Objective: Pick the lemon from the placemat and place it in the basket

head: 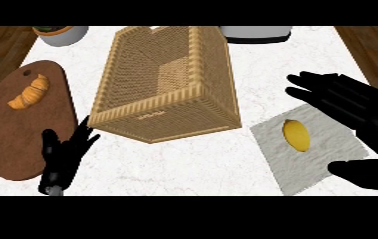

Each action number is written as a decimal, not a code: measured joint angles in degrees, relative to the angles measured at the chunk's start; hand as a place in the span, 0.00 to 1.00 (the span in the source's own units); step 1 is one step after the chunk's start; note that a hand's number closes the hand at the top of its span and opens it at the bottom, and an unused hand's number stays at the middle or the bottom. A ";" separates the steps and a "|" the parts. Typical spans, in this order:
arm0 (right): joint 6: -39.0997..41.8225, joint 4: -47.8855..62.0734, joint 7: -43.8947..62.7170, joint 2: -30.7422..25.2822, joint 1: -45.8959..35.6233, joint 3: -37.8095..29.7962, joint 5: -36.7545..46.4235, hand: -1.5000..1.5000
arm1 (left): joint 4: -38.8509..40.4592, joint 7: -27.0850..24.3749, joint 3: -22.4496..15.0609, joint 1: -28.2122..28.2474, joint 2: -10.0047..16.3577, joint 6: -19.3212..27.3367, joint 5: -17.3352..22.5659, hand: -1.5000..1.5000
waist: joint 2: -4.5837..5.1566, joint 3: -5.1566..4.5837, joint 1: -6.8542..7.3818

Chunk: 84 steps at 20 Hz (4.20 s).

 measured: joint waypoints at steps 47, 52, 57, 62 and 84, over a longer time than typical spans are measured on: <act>12.88 11.98 -10.07 3.97 9.54 0.51 24.74 0.00 | -4.97 2.49 2.09 3.86 -3.33 -2.26 -5.60 0.50 | 0.78 0.31 1.66; 9.11 17.00 -12.69 7.22 9.23 1.71 29.14 0.00 | -4.84 2.82 2.49 3.76 -4.02 -2.33 -6.49 0.50 | 0.71 0.43 1.70; 7.13 20.02 -14.51 9.65 9.02 1.63 31.99 0.00 | -5.20 3.45 3.25 4.05 -4.12 -2.95 -6.88 0.50 | 0.74 0.36 1.58; 4.64 24.29 -17.69 11.75 8.67 1.19 34.32 0.00 | -4.70 3.46 4.35 3.78 -4.21 -4.16 -6.99 0.50 | 0.71 0.39 1.58; 0.29 38.63 -19.86 20.49 5.04 1.63 48.20 0.00 | -6.30 4.48 7.18 4.97 -6.05 -7.03 -9.05 0.50 | 0.78 0.25 1.57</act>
